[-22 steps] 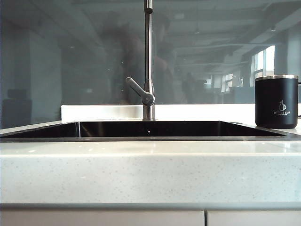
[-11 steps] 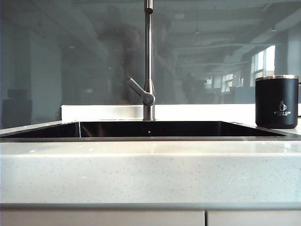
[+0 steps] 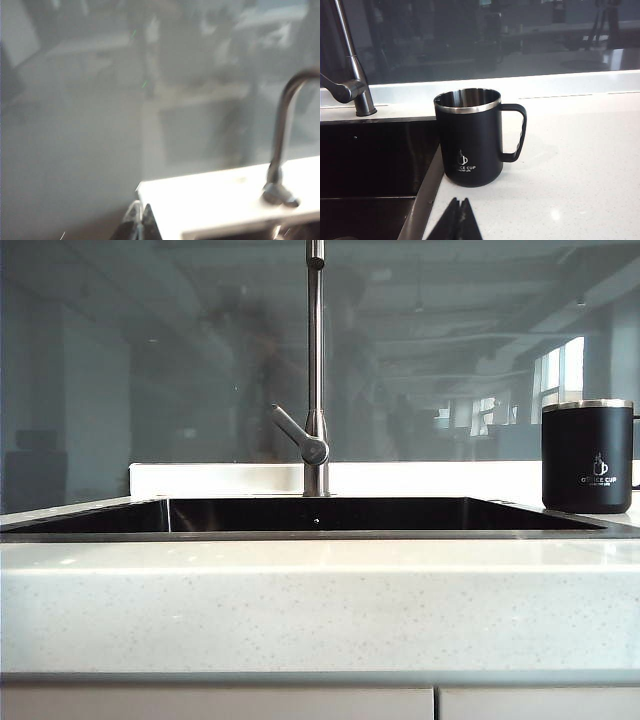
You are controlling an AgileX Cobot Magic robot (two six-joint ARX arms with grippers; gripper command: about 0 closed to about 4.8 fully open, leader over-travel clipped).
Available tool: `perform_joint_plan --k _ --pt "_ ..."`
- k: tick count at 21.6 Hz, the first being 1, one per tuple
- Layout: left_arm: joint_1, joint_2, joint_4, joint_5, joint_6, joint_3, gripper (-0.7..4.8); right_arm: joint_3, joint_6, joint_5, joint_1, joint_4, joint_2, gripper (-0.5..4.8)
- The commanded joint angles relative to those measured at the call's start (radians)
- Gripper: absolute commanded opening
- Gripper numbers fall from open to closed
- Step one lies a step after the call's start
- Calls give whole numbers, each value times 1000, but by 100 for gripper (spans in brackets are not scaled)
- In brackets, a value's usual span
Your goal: Pick up the mug next to the sink, go to the faucet to get some water, pour the water into the sink, and finally put the mug back to its place.
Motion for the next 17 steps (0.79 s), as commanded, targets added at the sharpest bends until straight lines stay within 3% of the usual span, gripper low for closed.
perform_joint_plan --k 1,5,7,17 --pt "65 -146 57 31 8 -232 -6 -3 -3 1 -1 14 -2 -6" --pt "129 -405 365 49 0 -717 -6 -3 -3 1 -1 14 -2 -6" --pt "143 -499 448 50 -5 -882 -6 -3 -3 1 -1 14 -2 -6" --pt "148 -970 484 42 -25 -1408 -6 -3 -3 1 -1 14 -2 -6"
